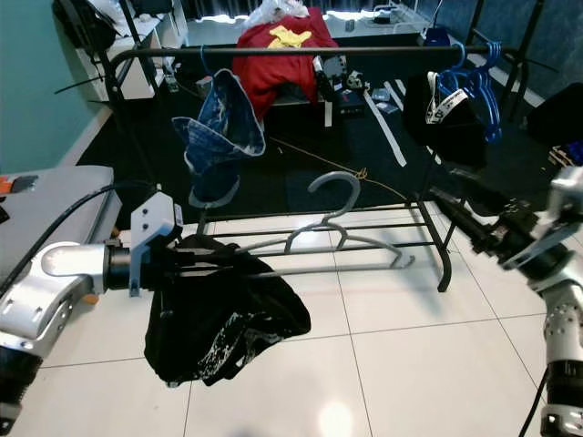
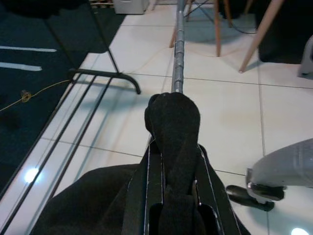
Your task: Hang hanger
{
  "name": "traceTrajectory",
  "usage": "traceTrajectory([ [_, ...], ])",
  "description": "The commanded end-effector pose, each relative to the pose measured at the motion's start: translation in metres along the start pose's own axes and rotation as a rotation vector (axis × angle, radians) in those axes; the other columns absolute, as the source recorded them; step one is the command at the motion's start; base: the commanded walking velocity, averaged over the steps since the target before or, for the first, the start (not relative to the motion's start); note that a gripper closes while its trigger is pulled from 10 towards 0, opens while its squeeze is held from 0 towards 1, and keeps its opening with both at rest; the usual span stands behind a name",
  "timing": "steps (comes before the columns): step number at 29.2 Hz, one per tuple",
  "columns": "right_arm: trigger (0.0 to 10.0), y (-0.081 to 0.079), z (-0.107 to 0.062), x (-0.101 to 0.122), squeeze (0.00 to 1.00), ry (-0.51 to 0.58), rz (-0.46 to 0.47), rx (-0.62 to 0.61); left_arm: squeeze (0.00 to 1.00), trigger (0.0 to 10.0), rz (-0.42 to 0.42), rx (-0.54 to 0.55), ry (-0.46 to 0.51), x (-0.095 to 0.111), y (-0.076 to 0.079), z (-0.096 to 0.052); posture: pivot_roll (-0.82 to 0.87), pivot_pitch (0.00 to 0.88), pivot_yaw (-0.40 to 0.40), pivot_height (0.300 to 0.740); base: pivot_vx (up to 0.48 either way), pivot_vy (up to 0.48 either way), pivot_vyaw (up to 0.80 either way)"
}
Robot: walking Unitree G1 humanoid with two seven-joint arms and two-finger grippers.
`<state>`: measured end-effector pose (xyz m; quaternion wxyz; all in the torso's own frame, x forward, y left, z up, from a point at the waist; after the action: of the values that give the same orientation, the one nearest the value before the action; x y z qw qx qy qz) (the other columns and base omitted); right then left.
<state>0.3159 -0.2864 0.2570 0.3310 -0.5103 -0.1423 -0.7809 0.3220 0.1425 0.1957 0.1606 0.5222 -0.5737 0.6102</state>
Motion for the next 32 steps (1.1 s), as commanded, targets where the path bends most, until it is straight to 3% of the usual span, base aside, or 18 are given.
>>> traceTrajectory([
  [1, 10.0, -0.002, 0.003, 0.009, 0.0, 0.134, 0.07, -0.025, 0.0, 0.0, -0.013, 0.115, -0.029, -0.009, -0.012, -0.002, 0.04, 0.056, 0.052, 0.74, 0.0, 0.0, 0.0],
  [3, 10.0, -0.006, 0.005, 0.01, 0.0, 0.169, 0.105, -0.013, 0.0, 0.0, -0.028, 0.163, -0.045, -0.014, -0.017, -0.002, 0.04, 0.056, 0.052, 0.74, 0.0, 0.0, 0.0],
  [4, 10.0, -0.021, 0.012, -0.005, 0.0, 0.123, 0.157, 0.041, 0.0, 0.0, -0.065, 0.237, -0.053, -0.02, -0.025, -0.003, 0.04, 0.063, 0.058, 0.74, 0.0, 0.0, 0.0],
  [5, 10.0, -0.021, 0.012, -0.005, 0.0, 0.123, 0.157, 0.041, 0.0, 0.0, -0.065, 0.237, -0.053, -0.02, -0.025, -0.003, 0.04, 0.063, 0.058, 0.74, 0.0, 0.0, 0.0],
  [6, 10.0, -0.038, 0.019, -0.026, 0.0, 0.054, 0.202, 0.103, 0.0, 0.0, -0.112, 0.306, -0.047, -0.024, -0.032, -0.004, 0.04, 0.067, 0.059, 0.74, 0.0, 0.0, 0.0],
  [7, 10.0, -0.038, 0.019, -0.026, 0.0, 0.054, 0.202, 0.103, 0.0, 0.0, -0.112, 0.306, -0.047, -0.024, -0.032, -0.004, 0.04, 0.067, 0.059, 0.74, 0.0, 0.0, 0.0],
  [8, 10.0, -0.059, 0.026, -0.051, 0.0, -0.027, 0.236, 0.165, 0.0, 0.0, -0.161, 0.375, -0.046, -0.03, -0.039, -0.004, 0.04, 0.068, 0.058, 0.74, 0.0, 0.0, 0.0],
  [9, 10.0, -0.059, 0.026, -0.051, 0.0, -0.027, 0.236, 0.165, 0.0, 0.0, -0.161, 0.375, -0.046, -0.03, -0.039, -0.004, 0.04, 0.068, 0.058, 0.74, 0.0, 0.0, 0.0],
  [12, 10.0, -0.1, 0.037, -0.102, 0.0, -0.158, 0.259, 0.254, 0.0, 0.0, -0.281, 0.546, -0.086, -0.049, -0.051, -0.01, 0.05, 0.075, 0.055, 0.74, 0.0, 0.0, 0.0],
  [13, 10.0, -0.1, 0.037, -0.102, 0.0, -0.158, 0.259, 0.254, 0.0, 0.0, -0.281, 0.546, -0.086, -0.049, -0.051, -0.01, 0.05, 0.075, 0.055, 0.74, 0.0, 0.0, 0.0],
  [15, 10.0, -0.11, 0.037, -0.126, 0.0, -0.237, 0.241, 0.267, 0.0, 0.0, -0.318, 0.609, -0.1, -0.055, -0.054, -0.014, 0.05, 0.077, 0.057, 0.74, 0.0, 0.0, 0.0],
  [16, 10.0, -0.11, 0.037, -0.126, 0.0, -0.237, 0.241, 0.267, 0.0, 0.0, -0.318, 0.609, -0.1, -0.055, -0.054, -0.014, 0.05, 0.077, 0.057, 0.74, 0.0, 0.0, 0.0],
  [19, 10.0, -0.105, 0.021, -0.169, 0.0, -0.428, 0.122, 0.227, 0.0, 0.0, -0.325, 0.616, -0.014, -0.046, -0.054, -0.016, 0.05, 0.086, 0.046, 0.74, 0.0, 0.0, 0.0],
  [22, 10.0, -0.098, 0.015, -0.179, 0.0, -0.474, 0.063, 0.203, 0.0, 0.0, -0.318, 0.577, 0.027, -0.04, -0.051, -0.015, 0.05, 0.088, 0.043, 0.74, 0.0, 0.0, 0.0],
  [24, 10.0, -0.084, 0.009, -0.186, 0.0, -0.482, 0.018, 0.129, 0.0, 0.0, -0.293, 0.49, 0.075, -0.03, -0.043, -0.014, 0.06, 0.093, 0.032, 0.74, 0.0, 0.0, 0.0],
  [25, 10.0, -0.084, 0.009, -0.186, 0.0, -0.482, 0.018, 0.129, 0.0, 0.0, -0.293, 0.49, 0.075, -0.03, -0.043, -0.014, 0.06, 0.093, 0.032, 0.74, 0.0, 0.0, 0.0],
  [27, 10.0, -0.071, 0.004, -0.189, 0.0, -0.472, 0.042, 0.014, 0.0, 0.0, -0.273, 0.437, 0.113, -0.021, -0.039, -0.016, 0.06, 0.095, 0.028, 0.74, 0.0, 0.0, 0.0],
  [32, 10.0, -0.064, -0.012, -0.202, 0.0, -0.512, 0.094, -0.068, 0.0, 0.0, -0.274, 0.419, 0.163, -0.01, -0.04, -0.016, 0.07, 0.104, 0.023, 0.74, 0.0, 0.0, 0.0],
])
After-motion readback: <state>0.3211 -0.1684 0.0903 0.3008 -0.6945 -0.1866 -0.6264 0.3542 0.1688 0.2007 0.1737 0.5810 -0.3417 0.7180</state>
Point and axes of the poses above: a point about 5 cm out from each wrist's last joint towards the gripper, its own z axis pointing out of the wrist towards the gripper, its own x axis along the axis of the wrist's last joint, y = z × x, the point moved 4 cm from there along z, pointing out of the wrist towards the gripper, and after that the axes turned 12 degrees about z, right-handed, at the moved point
